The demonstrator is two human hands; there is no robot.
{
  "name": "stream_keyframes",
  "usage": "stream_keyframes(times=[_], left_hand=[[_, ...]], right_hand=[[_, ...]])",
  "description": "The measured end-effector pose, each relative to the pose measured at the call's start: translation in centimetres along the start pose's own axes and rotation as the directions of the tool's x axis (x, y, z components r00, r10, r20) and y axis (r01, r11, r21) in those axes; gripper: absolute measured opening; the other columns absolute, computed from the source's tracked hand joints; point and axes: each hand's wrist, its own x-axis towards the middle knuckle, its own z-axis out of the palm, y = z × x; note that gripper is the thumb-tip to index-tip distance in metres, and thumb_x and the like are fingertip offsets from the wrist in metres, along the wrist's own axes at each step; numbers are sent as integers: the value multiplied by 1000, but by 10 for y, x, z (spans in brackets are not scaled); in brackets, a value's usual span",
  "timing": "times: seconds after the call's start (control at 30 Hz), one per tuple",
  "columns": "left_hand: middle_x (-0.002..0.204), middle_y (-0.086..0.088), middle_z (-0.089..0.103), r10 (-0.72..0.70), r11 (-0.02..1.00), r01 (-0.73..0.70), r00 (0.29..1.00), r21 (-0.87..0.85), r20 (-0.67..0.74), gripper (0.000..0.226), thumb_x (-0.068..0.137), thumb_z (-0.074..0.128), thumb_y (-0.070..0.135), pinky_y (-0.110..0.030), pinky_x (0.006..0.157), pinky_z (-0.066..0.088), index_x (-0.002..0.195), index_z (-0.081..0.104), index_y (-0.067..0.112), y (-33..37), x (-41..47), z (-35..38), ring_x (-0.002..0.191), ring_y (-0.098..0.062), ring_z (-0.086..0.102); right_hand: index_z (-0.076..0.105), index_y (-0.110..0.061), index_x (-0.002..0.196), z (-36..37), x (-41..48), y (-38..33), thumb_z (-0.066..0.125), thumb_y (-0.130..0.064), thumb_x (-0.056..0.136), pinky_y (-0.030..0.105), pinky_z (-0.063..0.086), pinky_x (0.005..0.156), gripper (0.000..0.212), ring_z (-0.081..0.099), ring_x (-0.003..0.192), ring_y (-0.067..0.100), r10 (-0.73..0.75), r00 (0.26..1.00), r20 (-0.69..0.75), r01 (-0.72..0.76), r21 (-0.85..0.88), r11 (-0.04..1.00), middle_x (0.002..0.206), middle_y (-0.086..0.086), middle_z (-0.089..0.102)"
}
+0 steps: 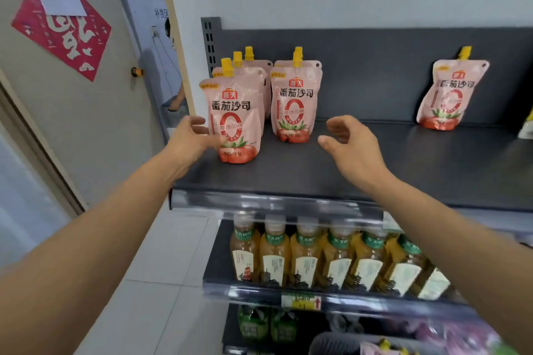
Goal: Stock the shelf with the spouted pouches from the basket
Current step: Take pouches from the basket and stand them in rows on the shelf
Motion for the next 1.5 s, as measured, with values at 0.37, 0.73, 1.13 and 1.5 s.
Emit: stream_keyframes(times=[0.37,0.73,1.13,1.5], left_hand=[[81,3,51,355,926,-333,929,177,-106,23,80,65,9,-10,66,43,95,50,16,30,-149,84,72,-6,48],[85,-2,55,-299,897,27,770,441,563,22,83,66,12,-29,76,42,103,55,10,-125,-295,216,79,-17,53],[107,-20,59,-597,758,152,554,634,581,27,80,59,-5,-30,81,42,107,60,1,-270,-328,297,100,-30,56],[135,-11,48,-706,606,-84,403,791,583,60,82,57,5,-29,78,41,138,35,9,-373,-343,357,117,-27,50]], right_hand=[[60,-24,104,-84,-115,26,58,-22,89,5,39,72,15,56,84,-3,-102,969,224,109,-18,994,90,-15,61],[64,-4,106,-130,-259,200,60,-10,88,28,44,79,20,58,93,21,435,688,581,-270,-352,896,107,12,65],[66,-1,100,-101,-335,332,57,-7,88,28,43,86,17,58,107,27,703,481,524,-381,-598,706,110,13,65],[62,-1,114,-69,-371,417,55,-11,88,39,44,99,28,55,115,31,791,403,461,-426,-670,608,125,16,60]])
